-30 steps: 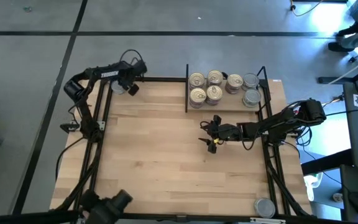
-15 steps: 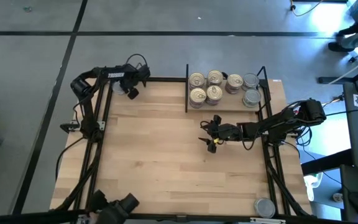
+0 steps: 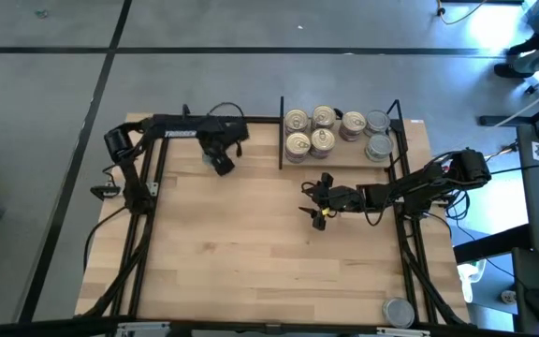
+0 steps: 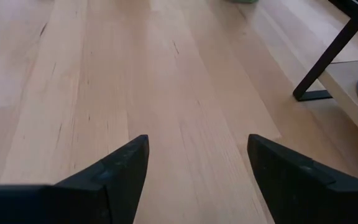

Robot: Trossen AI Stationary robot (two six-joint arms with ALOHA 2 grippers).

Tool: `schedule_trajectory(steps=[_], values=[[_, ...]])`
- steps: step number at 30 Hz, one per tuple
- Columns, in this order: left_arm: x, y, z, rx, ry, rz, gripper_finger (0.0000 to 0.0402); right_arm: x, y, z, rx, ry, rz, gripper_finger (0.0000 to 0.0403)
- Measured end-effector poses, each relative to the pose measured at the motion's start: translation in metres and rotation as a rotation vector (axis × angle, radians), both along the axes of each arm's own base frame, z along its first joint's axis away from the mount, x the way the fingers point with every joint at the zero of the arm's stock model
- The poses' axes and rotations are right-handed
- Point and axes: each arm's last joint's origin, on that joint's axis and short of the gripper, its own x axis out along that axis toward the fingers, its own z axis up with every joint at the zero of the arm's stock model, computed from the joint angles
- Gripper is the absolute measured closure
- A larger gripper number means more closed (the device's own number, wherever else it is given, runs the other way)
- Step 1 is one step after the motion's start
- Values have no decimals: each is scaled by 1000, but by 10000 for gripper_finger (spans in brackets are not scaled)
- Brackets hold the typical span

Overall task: Stack canned seafood by type on shelf
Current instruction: Put the green tuna can on the shelf

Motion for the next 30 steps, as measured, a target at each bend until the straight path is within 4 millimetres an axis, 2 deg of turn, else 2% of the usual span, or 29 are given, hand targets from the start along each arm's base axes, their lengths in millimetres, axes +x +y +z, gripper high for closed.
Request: schedule_trajectory(steps=[11,19,24,30], values=[[44,-94,0,1,-90,-230,210,0,0,0,25,-5,-14,129],[73,-158,0,-41,-333,-373,210,0,0,0,24,-4,-14,129],[89,-185,-1,-50,-488,-458,210,0,0,0,25,-4,-13,129],[113,-203,-18,-47,-638,-539,210,1,1,2,43,-27,14,129]])
